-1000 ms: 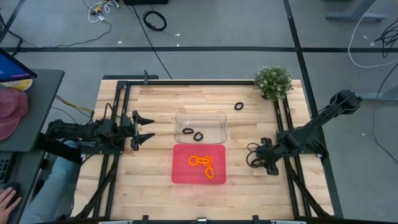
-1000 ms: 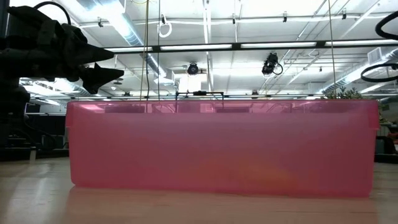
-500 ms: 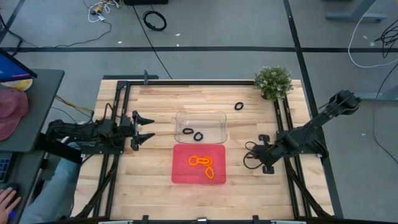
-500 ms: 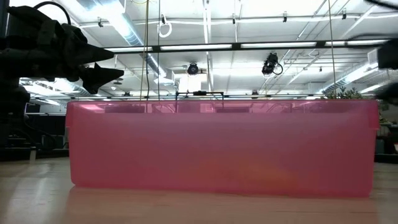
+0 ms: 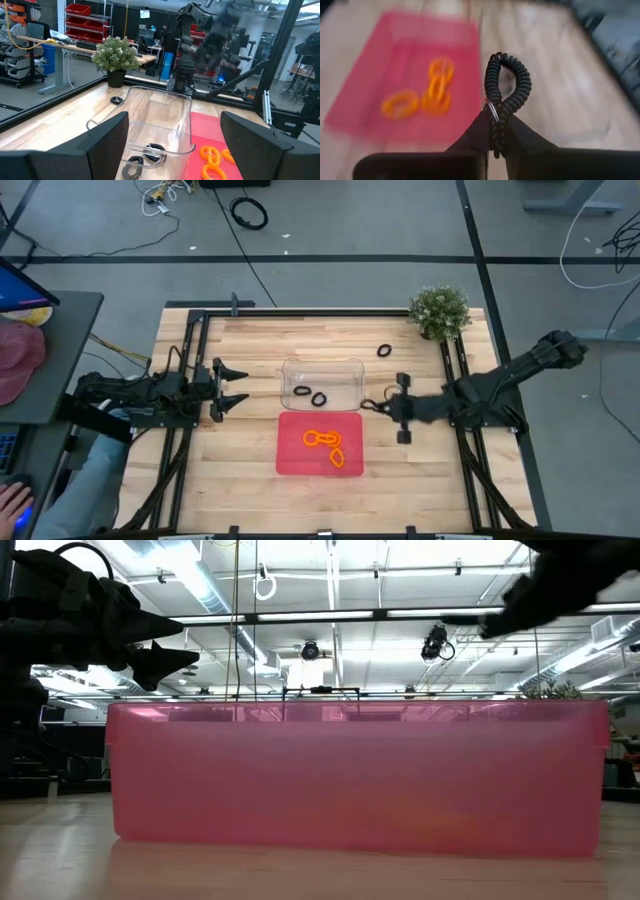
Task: Sort spring keychains
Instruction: Put the black spring keychain into the transparent bin
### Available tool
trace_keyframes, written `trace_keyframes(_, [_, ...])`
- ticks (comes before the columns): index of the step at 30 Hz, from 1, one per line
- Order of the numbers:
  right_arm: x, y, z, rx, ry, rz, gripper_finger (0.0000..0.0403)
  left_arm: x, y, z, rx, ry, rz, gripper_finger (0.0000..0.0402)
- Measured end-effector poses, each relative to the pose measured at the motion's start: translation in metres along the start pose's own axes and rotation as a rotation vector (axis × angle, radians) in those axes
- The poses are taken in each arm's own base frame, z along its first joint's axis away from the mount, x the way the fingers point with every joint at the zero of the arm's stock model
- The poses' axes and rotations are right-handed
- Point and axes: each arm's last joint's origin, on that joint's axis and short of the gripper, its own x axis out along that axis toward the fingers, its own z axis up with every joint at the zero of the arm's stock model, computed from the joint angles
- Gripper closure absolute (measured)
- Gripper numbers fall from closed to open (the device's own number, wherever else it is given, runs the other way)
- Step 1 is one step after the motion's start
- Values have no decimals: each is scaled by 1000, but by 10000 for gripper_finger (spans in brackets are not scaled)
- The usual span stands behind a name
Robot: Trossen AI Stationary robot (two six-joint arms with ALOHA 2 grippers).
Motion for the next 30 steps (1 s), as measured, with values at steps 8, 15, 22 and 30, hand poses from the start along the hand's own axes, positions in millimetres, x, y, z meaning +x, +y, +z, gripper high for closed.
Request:
trace_keyframes(8, [12, -52, 35, 68, -315, 16, 379, 0, 0, 0, 0, -1, 0, 81])
trace_keyframes(15, [21, -84, 41, 129, -410, 85, 381, 0, 0, 0, 0, -1, -1, 81])
trace_keyframes(22, [44, -88, 34, 161, -345, 74, 299, 0, 0, 0, 0, -1, -1, 81])
trace_keyframes(30, [52, -87, 34, 158, -355, 70, 96, 0, 0, 0, -1, -2, -1, 81])
